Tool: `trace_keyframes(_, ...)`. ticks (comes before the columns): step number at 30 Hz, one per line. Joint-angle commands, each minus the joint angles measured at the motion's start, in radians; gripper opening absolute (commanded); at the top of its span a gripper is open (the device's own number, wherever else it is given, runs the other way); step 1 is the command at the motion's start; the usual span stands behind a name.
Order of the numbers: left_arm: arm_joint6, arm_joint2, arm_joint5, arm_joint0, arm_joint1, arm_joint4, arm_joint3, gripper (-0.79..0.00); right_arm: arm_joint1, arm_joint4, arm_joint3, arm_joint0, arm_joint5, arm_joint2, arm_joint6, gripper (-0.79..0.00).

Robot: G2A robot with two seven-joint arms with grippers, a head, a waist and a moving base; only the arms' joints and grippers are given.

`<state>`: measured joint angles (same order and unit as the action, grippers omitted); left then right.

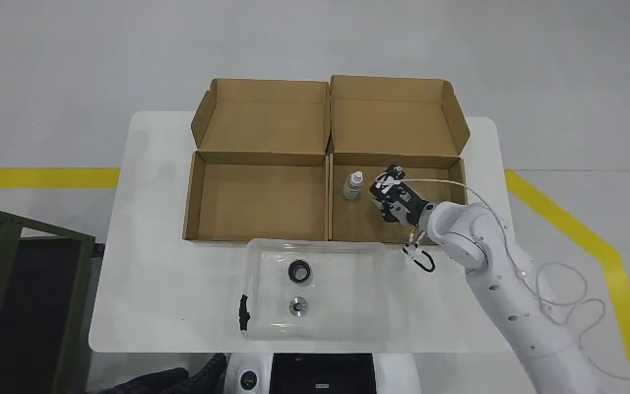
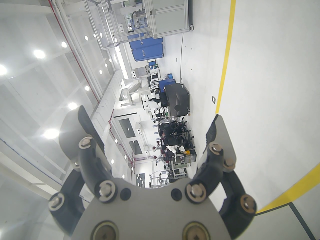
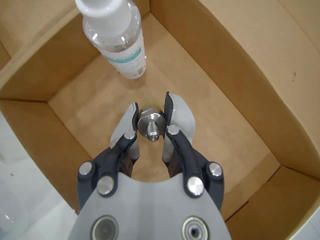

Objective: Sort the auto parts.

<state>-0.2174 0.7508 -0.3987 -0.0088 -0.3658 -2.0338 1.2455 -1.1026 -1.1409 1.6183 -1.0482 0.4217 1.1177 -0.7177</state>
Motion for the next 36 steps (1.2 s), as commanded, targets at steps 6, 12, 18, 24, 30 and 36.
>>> trace_keyframes(6,0.000,0.000,0.000,0.000,0.000,0.000,0.000,0.000,-0.012,-0.013,-0.035,0.040,-0.013,-0.045,-0.018,-0.708)
trace_keyframes(12,0.000,0.000,0.000,0.000,0.000,0.000,0.000,0.000,-0.020,-0.025,-0.053,0.056,-0.027,-0.074,-0.021,-0.508)
trace_keyframes(18,0.000,0.000,0.000,0.000,0.000,0.000,0.000,0.000,-0.023,-0.030,-0.048,0.052,-0.033,-0.077,-0.003,-0.471)
trace_keyframes(24,0.000,0.000,0.000,0.000,0.000,0.000,0.000,0.000,-0.018,-0.027,-0.013,0.027,-0.033,-0.049,0.015,-0.477)
trace_keyframes(30,0.000,0.000,0.000,0.000,0.000,0.000,0.000,0.000,-0.008,-0.004,0.055,-0.015,-0.017,-0.002,0.031,-0.465)
trace_keyframes(36,0.000,0.000,0.000,0.000,0.000,0.000,0.000,0.000,0.008,0.004,0.175,-0.102,0.003,0.070,0.064,-0.446)
